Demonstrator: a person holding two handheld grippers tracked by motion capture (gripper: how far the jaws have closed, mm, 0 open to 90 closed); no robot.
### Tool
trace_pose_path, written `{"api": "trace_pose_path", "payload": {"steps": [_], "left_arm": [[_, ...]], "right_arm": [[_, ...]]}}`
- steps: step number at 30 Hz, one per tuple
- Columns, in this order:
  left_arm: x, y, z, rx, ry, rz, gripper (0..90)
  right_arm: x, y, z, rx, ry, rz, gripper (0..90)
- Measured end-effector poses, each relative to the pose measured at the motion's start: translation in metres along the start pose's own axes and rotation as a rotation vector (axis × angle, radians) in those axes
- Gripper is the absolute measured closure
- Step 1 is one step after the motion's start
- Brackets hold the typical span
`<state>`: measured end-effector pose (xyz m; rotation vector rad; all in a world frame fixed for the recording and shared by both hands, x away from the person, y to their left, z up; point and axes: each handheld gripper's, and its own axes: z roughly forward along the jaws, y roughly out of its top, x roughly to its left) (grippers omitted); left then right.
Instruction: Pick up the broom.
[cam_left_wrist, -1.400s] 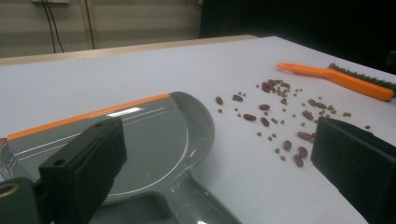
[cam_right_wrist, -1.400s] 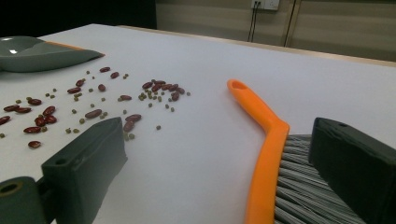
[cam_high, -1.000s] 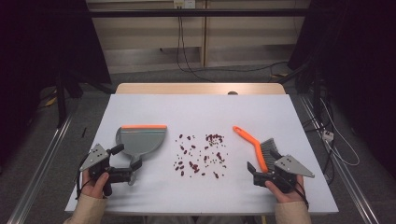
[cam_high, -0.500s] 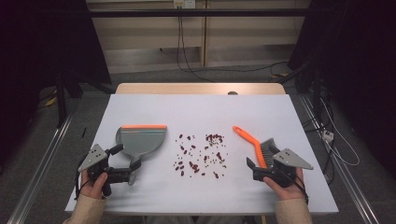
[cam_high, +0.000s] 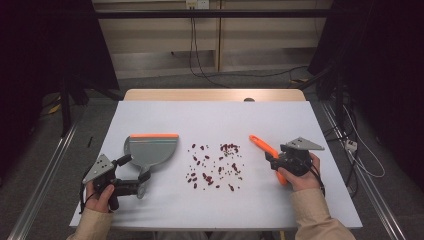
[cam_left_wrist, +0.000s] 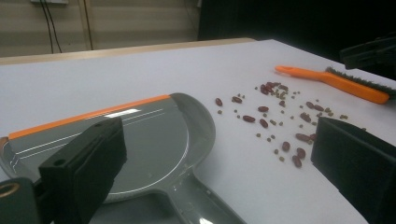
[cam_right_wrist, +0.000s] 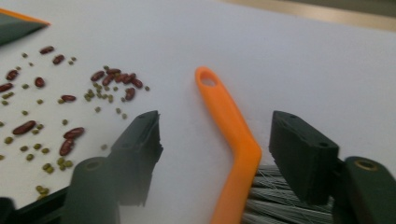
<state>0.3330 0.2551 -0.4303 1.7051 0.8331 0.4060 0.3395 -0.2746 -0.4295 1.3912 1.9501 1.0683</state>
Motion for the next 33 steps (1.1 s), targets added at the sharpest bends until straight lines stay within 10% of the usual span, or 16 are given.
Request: {"api": "trace_pose_path", "payload": {"steps": [19, 33], "left_arm": [[0.002, -0.001, -0.001, 0.008, 0.004, -0.001, 3.1], [0.000, -0.001, 0.001, 0.010, 0.003, -0.001, 3.1]], "right_arm": [[-0.025, 0.019, 0.038, 0.296, -0.024, 0.034, 58.6], [-0.020, 0.020, 0.047, 0.382, -0.033, 0.092, 68.3]]}}
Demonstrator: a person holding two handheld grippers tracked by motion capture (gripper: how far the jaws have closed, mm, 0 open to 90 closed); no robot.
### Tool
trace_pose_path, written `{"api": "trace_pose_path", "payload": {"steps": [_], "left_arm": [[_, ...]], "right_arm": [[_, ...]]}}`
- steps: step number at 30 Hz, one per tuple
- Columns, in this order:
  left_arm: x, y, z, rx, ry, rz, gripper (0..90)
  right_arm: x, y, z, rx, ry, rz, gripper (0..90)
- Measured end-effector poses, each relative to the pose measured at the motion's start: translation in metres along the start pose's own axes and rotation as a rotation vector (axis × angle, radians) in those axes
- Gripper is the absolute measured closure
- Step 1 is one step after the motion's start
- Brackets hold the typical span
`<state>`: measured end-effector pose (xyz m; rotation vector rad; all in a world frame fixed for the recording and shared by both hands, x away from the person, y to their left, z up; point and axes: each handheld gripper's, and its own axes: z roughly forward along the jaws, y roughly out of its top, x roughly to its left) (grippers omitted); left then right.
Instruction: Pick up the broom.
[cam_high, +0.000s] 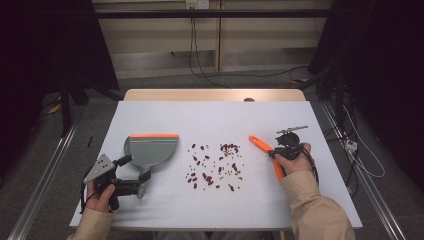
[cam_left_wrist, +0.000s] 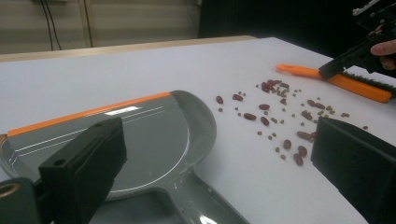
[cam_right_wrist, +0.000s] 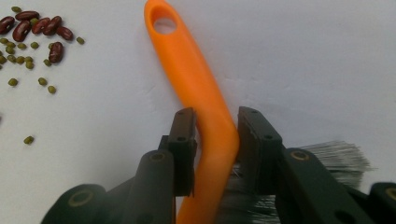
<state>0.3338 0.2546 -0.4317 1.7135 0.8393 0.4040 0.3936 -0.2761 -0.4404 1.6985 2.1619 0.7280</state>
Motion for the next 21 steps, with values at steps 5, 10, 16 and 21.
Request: {"api": "trace_pose_path", "payload": {"steps": [5, 10, 16, 21], "left_arm": [[0.0011, -0.0006, -0.0006, 0.001, 0.002, -0.004, 3.1], [0.0003, -0.0001, 0.0009, -0.003, -0.002, -0.003, 3.1], [0.0005, -0.0004, 0.0011, -0.002, -0.001, -0.006, 3.1], [0.0003, 0.0005, 0.0015, -0.007, 0.000, -0.005, 3.1]], "right_arm": [[0.0016, 0.0003, -0.0005, 0.006, 0.039, 0.002, 69.1], [0.0067, -0.0002, 0.0052, 0.017, 0.006, -0.023, 66.1], [0.0029, -0.0017, 0.0064, 0.005, 0.026, 0.041, 68.1], [0.0029, -0.0008, 0.0067, 0.008, 0.026, 0.042, 68.4]]}}
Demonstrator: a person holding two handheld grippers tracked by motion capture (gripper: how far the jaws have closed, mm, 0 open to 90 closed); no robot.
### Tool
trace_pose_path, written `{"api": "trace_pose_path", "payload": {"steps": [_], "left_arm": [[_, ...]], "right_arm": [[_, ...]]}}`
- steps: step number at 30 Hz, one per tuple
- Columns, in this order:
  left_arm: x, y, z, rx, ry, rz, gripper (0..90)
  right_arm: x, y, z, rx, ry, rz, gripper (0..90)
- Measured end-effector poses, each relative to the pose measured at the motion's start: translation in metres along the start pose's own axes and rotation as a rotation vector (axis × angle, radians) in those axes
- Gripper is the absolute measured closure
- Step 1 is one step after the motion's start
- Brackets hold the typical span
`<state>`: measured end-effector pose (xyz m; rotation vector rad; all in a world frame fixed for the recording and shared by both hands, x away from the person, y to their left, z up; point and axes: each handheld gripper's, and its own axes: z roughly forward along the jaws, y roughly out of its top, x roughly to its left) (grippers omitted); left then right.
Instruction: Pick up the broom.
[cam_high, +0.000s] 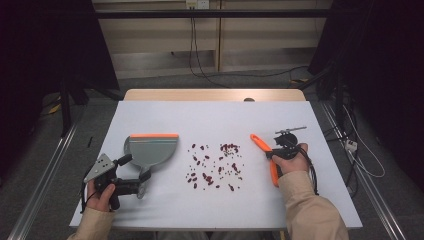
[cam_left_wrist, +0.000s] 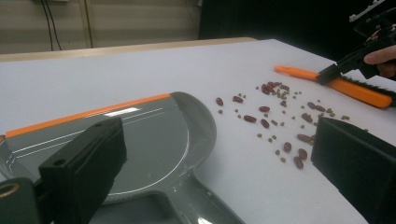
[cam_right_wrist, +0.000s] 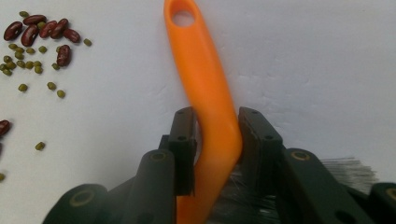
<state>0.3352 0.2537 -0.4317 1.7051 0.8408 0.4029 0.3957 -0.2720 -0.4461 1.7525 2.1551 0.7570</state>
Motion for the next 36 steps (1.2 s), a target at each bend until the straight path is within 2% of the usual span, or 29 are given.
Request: {"api": "trace_pose_path", "payload": {"steps": [5, 8, 11, 16, 19, 21, 22, 24, 26, 29, 30, 33, 34, 36], "left_arm": [[-0.001, 0.000, 0.002, -0.001, -0.002, -0.007, 3.1], [-0.002, 0.000, 0.003, 0.009, -0.004, -0.001, 3.2], [-0.001, -0.001, 0.001, 0.009, -0.001, 0.000, 3.0], [0.001, -0.002, -0.001, 0.005, 0.005, -0.011, 3.1], [0.000, -0.001, 0.000, 0.008, 0.006, -0.008, 3.1], [0.000, -0.002, 0.001, 0.011, 0.002, -0.006, 3.1], [0.000, -0.002, 0.001, 0.012, -0.001, -0.005, 3.1], [0.000, -0.002, 0.001, 0.016, -0.003, -0.002, 3.1], [0.001, -0.002, 0.001, 0.018, -0.001, -0.004, 3.1], [0.001, -0.002, 0.001, 0.019, 0.001, -0.002, 3.2], [0.000, -0.001, 0.001, 0.014, 0.000, -0.003, 3.1], [-0.001, -0.002, 0.002, 0.024, -0.002, 0.009, 3.0], [-0.001, -0.002, 0.002, 0.027, -0.001, 0.007, 3.1], [0.000, -0.002, 0.001, 0.022, 0.003, 0.007, 3.1]], "right_arm": [[-0.002, 0.000, -0.001, -0.009, 0.013, 0.014, 68.9], [-0.001, 0.001, -0.002, -0.015, 0.004, -0.002, 69.9], [-0.003, 0.003, -0.004, -0.031, 0.019, 0.009, 71.6], [0.000, 0.009, 0.000, -0.037, 0.005, -0.032, 71.8], [0.002, 0.014, 0.005, -0.047, 0.022, -0.043, 71.7], [0.000, 0.017, 0.007, -0.040, 0.042, -0.025, 71.4], [0.000, 0.017, 0.007, -0.044, 0.044, -0.037, 71.2], [0.001, 0.016, 0.007, -0.039, 0.037, -0.035, 69.7], [0.001, 0.016, 0.004, -0.041, 0.032, 0.012, 69.5], [0.000, 0.017, 0.001, -0.040, 0.034, 0.036, 65.0], [0.000, 0.016, 0.000, -0.017, 0.034, 0.059, 64.5], [0.003, 0.015, 0.002, -0.014, 0.030, 0.041, 65.1], [0.007, 0.015, 0.006, -0.003, -0.002, 0.032, 67.9], [0.011, 0.016, 0.012, 0.005, -0.031, 0.024, 66.9]]}}
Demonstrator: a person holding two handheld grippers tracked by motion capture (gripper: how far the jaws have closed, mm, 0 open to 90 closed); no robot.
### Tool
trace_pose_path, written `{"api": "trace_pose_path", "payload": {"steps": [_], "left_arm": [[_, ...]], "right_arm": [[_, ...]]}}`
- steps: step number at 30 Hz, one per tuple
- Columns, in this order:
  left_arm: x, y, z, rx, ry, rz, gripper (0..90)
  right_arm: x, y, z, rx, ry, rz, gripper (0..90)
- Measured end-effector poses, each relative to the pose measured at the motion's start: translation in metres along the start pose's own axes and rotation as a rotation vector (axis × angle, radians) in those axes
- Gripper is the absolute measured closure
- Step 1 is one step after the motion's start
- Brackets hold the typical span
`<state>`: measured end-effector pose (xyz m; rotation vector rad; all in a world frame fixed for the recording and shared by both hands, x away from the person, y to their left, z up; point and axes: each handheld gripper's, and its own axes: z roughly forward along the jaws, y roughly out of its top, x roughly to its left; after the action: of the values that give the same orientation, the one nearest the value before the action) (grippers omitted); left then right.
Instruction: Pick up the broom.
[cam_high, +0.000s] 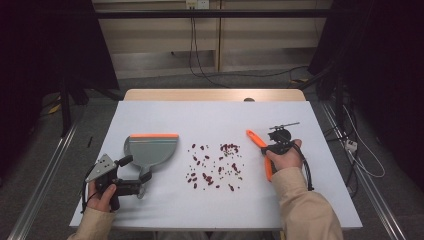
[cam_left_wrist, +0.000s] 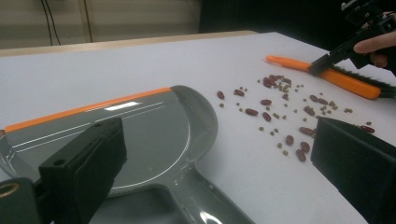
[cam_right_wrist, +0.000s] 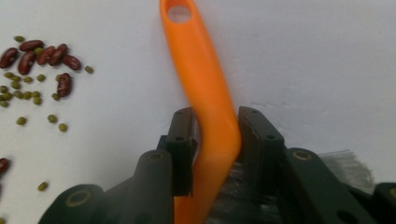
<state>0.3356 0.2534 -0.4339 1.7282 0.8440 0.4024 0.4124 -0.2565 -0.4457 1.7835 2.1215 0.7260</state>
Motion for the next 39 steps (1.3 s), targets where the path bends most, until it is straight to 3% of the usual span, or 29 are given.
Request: {"api": "trace_pose_path", "payload": {"steps": [2, 3, 5, 9, 15, 18, 32, 35, 39], "left_arm": [[0.0003, 0.0001, -0.0002, -0.001, 0.000, -0.001, 3.1], [0.0006, -0.0002, 0.0001, -0.002, 0.001, -0.002, 3.1], [0.0008, -0.0004, 0.0003, 0.002, 0.004, -0.003, 3.2], [0.0004, 0.0008, 0.0020, -0.003, 0.002, -0.004, 3.1], [-0.0020, 0.0015, 0.0021, -0.001, 0.003, 0.004, 3.1], [-0.0007, 0.0007, 0.0009, 0.001, 0.011, 0.002, 3.1], [-0.0001, 0.0005, 0.0029, 0.005, 0.014, -0.002, 3.1], [0.0000, 0.0006, 0.0030, 0.000, 0.014, -0.006, 3.2], [-0.0004, 0.0006, 0.0029, 0.002, 0.011, -0.004, 3.1]], "right_arm": [[0.0029, 0.0009, 0.0009, 0.008, -0.019, -0.015, 66.8], [0.0029, 0.0017, 0.0016, 0.015, -0.018, 0.016, 67.3], [0.0004, 0.0009, 0.0014, 0.012, 0.000, 0.031, 67.7], [0.0002, -0.0009, 0.0011, -0.005, 0.003, 0.004, 68.1], [-0.0068, -0.0014, -0.0001, -0.018, 0.052, -0.005, 68.6], [-0.0057, -0.0020, -0.0025, -0.055, 0.056, -0.017, 70.7], [-0.0050, 0.0018, 0.0003, -0.059, 0.050, -0.033, 70.9], [-0.0046, 0.0048, 0.0011, -0.043, 0.052, -0.012, 70.6], [-0.0043, 0.0078, 0.0031, -0.018, 0.053, -0.039, 69.0]]}}
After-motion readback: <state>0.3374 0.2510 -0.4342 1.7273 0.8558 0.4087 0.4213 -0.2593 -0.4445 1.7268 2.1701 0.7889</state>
